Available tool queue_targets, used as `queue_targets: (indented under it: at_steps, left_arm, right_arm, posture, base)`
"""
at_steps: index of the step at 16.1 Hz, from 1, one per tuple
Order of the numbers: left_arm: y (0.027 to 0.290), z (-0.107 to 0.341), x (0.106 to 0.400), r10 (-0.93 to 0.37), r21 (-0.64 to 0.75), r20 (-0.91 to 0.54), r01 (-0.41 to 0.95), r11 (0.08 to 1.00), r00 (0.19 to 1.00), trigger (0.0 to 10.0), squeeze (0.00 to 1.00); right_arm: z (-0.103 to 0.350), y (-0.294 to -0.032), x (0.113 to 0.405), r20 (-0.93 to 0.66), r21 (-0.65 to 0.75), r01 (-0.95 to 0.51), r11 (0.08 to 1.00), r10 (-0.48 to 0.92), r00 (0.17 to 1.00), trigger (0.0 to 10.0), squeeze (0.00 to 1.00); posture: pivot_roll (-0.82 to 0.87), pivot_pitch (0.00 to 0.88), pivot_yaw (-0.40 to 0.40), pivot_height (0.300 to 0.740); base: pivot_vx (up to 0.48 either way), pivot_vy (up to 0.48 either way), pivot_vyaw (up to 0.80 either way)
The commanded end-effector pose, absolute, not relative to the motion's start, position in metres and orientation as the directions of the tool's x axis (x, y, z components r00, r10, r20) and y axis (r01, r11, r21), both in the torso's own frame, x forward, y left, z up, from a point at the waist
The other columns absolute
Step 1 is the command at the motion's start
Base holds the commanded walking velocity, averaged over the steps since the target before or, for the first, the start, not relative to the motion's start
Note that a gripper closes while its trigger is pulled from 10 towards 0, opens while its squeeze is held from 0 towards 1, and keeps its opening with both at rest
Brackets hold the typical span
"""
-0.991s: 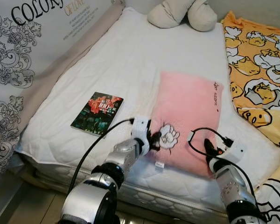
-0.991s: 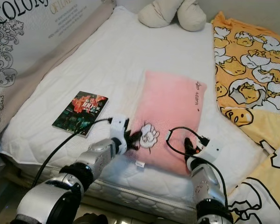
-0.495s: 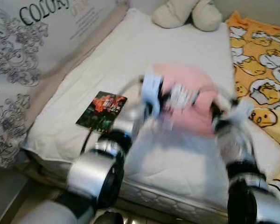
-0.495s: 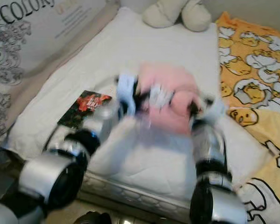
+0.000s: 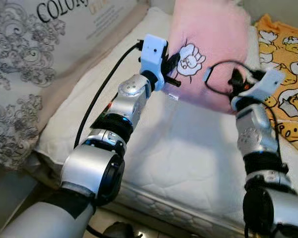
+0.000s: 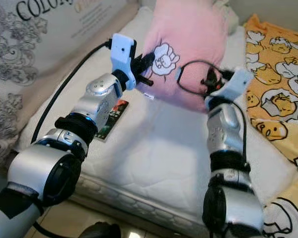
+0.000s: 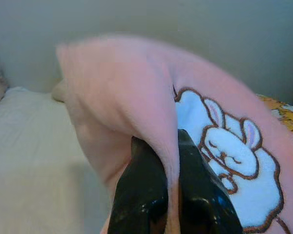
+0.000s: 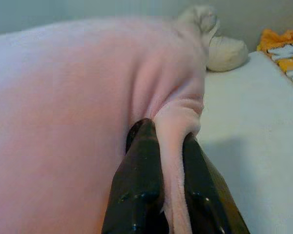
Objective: Clean up the room
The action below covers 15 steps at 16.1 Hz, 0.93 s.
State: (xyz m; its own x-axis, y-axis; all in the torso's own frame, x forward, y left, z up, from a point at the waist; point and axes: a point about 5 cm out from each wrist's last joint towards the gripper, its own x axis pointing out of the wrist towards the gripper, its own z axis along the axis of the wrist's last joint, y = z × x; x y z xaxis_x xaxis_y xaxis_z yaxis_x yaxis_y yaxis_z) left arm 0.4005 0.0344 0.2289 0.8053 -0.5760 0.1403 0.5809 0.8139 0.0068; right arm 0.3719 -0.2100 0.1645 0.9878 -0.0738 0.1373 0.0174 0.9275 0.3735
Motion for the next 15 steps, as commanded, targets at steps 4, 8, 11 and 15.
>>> queue_targets:
  at_steps: [4,8,11,15]
  left_arm:
    - [0.046,0.225,0.402,-0.52,-0.007,0.16,0.527,0.85,0.839,10.0,0.0]
    - [0.04,0.218,0.4,-0.522,0.005,0.135,0.527,0.85,0.842,10.0,0.0]
    - [0.035,0.216,0.399,-0.534,0.006,0.125,0.538,0.843,0.836,10.0,0.0]
    - [0.028,0.216,0.397,-0.539,-0.005,0.123,0.543,0.84,0.834,10.0,0.0]
  right_arm:
    - [0.164,-0.2,0.366,0.183,0.276,-0.023,0.961,-0.029,0.983,0.0,0.0]
    - [0.162,-0.205,0.36,0.194,0.269,-0.022,0.963,-0.032,0.981,0.0,0.0]
    - [0.161,-0.207,0.357,0.196,0.266,-0.021,0.964,-0.033,0.98,0.0,0.0]
    - [0.163,-0.208,0.355,0.212,0.233,-0.04,0.972,-0.011,0.977,0.0,0.0]
  posture:
    - [-0.02,0.0,0.013,0.74]
    - [-0.05,0.0,0.029,0.74]
    - [-0.07,0.0,0.038,0.74]
    - [-0.09,0.0,0.055,0.74]
  base:
    - [0.0,0.48,0.0]
    - [0.0,0.472,0.0]
    - [0.0,0.472,0.0]
    - [0.0,0.472,0.0]
